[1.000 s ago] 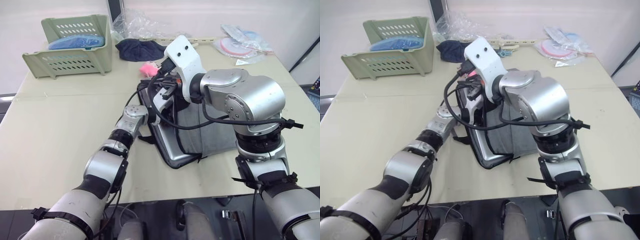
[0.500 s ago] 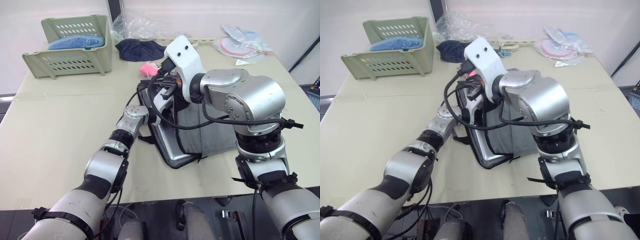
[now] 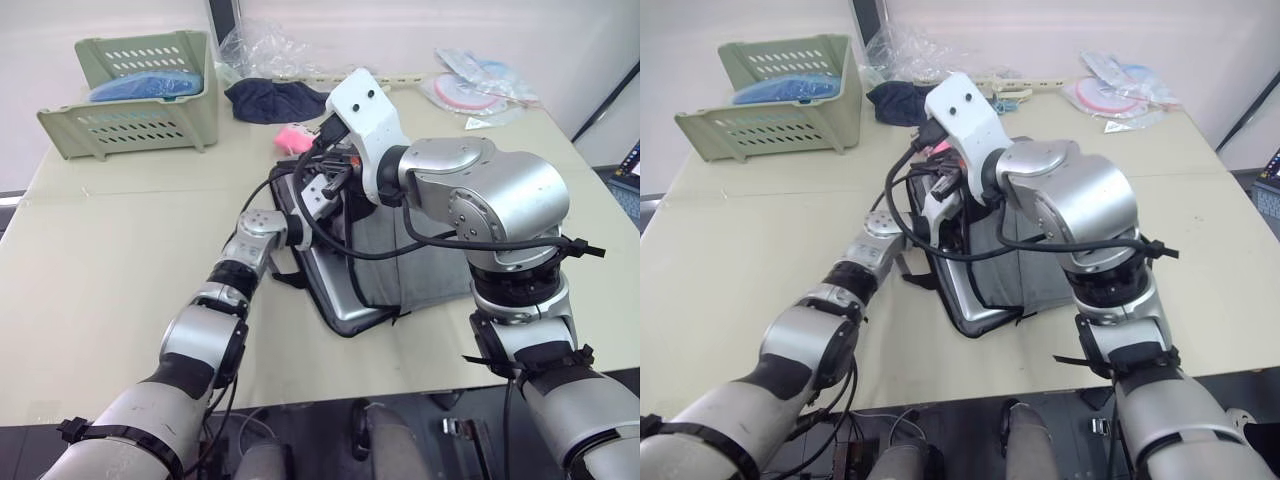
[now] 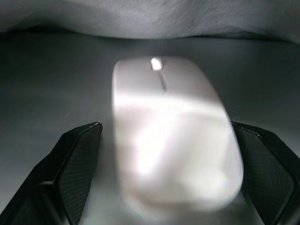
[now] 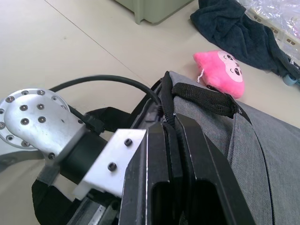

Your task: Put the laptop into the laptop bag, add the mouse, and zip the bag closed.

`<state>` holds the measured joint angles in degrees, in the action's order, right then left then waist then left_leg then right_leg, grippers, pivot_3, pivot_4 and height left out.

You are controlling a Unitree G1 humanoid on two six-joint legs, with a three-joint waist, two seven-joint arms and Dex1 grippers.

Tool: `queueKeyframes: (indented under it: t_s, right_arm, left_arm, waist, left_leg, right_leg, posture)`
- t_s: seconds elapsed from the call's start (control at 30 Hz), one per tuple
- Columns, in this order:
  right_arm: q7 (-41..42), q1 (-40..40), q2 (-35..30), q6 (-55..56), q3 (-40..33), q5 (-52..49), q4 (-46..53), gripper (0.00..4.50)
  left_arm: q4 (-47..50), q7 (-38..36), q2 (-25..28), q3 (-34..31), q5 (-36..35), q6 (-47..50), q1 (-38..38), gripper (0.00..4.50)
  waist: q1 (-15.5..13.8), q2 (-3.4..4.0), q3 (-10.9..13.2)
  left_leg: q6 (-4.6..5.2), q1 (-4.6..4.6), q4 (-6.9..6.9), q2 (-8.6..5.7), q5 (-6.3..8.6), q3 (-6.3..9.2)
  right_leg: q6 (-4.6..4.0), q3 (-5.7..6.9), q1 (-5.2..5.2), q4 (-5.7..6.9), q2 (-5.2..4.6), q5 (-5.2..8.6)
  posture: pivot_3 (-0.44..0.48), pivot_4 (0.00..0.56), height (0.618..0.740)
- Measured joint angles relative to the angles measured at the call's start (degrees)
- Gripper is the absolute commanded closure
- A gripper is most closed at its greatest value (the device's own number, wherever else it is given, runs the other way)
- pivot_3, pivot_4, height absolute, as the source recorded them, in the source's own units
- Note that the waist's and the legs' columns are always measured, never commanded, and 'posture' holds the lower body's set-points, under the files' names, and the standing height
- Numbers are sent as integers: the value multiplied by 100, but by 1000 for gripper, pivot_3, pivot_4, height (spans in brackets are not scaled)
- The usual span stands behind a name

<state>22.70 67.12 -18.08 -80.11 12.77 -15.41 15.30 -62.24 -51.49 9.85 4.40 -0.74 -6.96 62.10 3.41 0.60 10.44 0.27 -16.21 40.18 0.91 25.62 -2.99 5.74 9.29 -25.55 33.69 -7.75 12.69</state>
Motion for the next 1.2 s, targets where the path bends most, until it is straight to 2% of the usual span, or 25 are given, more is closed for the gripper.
queueKeyframes:
  t_s: [0.13, 0.3, 0.6, 0.8, 0.97, 1.2]
  right_arm:
    - [0, 0, 14, 2, 0, -1, 0, 4500]
    - [0, -2, 43, 14, 0, 4, -11, 4500]
    - [0, -25, 75, 89, 0, 6, -59, 4500]
    - [0, -39, 91, 155, 0, 1, -115, 4500]
    - [6, -123, 99, 205, 0, -46, -115, 4500]
    - [138, -351, -8, 266, 25, -186, 47, 4500]
  left_arm:
    - [421, -78, 108, -11, -51, 220, -205, 29]
    - [1587, -192, 339, -10, -216, 859, -796, 29]
    - [4532, -144, 959, -14, -617, 2807, -2216, 29]
    - [5916, -106, 1566, -355, -1132, 4066, -2791, 29]
    - [6607, -84, 2060, -830, -1651, 4783, -2865, 29]
    - [6635, -93, 2508, -1082, -2105, 5202, -2804, 29]
  waist:
    - [5, 0, 0]
    - [17, 1, 0]
    - [27, 4, 2]
    - [9, 6, 4]
    - [4, 7, 4]
    - [3, 8, 5]
  left_leg:
    - [0, 0, -1, 0, 0, 0]
    - [0, 0, 0, 1, 0, 1]
    - [-1, -3, -1, 3, 0, 4]
    - [-1, -6, 0, 3, 0, 10]
    - [-2, -5, -3, 2, 0, 10]
    - [-3, -5, -5, 2, 1, 10]
  right_leg:
    - [0, 0, 0, -1, 0, 0]
    - [0, 0, -2, 0, 1, 0]
    - [0, -2, -4, -2, 1, 0]
    - [-1, -1, -6, -4, 1, 0]
    - [-1, -2, -6, -5, 1, 1]
    - [-1, 0, -6, -6, 3, 1]
  posture:
    - [0, 150, 740]
    - [0, 150, 740]
    - [0, 150, 740]
    - [0, 150, 740]
    - [0, 150, 740]
    - [0, 150, 740]
